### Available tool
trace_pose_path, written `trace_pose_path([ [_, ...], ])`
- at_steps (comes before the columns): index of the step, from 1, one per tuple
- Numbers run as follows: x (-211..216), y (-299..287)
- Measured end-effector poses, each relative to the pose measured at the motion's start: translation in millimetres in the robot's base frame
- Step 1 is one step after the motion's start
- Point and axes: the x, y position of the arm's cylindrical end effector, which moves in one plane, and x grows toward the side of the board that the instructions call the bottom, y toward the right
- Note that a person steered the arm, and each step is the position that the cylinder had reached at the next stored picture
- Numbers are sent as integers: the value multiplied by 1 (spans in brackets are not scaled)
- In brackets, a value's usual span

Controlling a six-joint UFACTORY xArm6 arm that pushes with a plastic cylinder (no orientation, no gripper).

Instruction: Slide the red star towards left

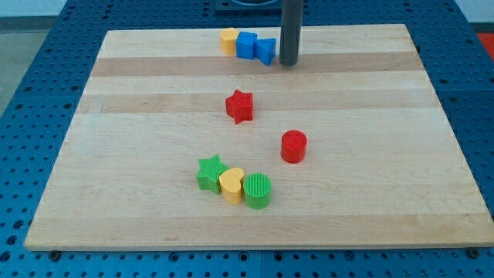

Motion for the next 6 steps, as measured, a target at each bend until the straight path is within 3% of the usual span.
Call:
trace_pose_path([
  [2,83,-11],
  [6,156,-116],
])
